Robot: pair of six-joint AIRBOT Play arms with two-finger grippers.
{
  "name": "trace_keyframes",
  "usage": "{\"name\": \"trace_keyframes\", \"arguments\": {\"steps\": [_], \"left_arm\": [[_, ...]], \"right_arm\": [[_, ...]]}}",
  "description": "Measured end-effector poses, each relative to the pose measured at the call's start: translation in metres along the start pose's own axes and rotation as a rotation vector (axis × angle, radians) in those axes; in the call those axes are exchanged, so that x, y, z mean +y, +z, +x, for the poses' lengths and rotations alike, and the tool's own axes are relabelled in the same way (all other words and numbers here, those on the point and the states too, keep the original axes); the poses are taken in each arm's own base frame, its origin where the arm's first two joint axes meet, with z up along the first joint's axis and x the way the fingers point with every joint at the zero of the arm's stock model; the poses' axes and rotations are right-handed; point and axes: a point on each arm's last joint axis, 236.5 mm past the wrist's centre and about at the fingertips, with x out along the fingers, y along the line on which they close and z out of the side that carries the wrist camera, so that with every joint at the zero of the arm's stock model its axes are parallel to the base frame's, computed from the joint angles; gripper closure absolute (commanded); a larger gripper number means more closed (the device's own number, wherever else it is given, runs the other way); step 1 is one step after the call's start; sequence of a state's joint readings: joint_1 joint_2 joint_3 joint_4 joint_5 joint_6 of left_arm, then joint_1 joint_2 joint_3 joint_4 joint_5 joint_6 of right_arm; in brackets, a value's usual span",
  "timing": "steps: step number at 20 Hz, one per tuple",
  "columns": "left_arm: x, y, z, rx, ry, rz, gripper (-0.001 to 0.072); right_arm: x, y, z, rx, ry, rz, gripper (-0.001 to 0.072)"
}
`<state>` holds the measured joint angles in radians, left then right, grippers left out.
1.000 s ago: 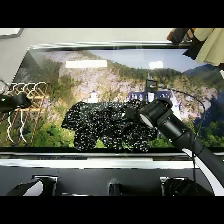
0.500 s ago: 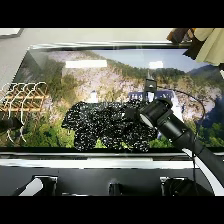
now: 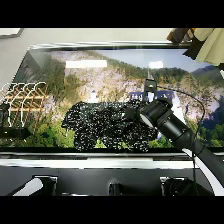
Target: Fold the clothes and pants, and hang the long-sleeved shirts on hangers.
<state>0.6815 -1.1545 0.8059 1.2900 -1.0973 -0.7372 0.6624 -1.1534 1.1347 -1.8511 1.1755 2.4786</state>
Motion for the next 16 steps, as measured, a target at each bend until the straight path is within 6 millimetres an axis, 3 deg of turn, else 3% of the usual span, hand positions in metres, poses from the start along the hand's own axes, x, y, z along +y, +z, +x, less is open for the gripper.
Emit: {"name": "trace_keyframes", "arguments": {"steps": [2,3,12,14,16], "left_arm": [[0.002,-0.002,0.009,0.010,-0.007,0.009,0.0080],[0.003,-0.003,0.014,0.018,-0.013,0.009,0.0117],[0.000,-0.005,0.046,0.083,-0.019,0.088,0.0133],[-0.001,-0.003,0.050,0.087,-0.013,0.111,0.0398],[-0.002,-0.002,0.054,0.092,-0.010,0.126,0.0416]], "right_arm": [[0.000,0.000,0.000,0.000,0.000,0.000,0.0680],[0.000,0.000,0.000,0.000,0.000,0.000,0.0680],[0.000,0.000,0.000,0.000,-0.001,0.002,0.0680],[0.000,0.000,0.000,0.000,-0.001,0.002,0.0680],[0.000,0.000,0.000,0.000,-0.001,0.002,0.0680]]}}
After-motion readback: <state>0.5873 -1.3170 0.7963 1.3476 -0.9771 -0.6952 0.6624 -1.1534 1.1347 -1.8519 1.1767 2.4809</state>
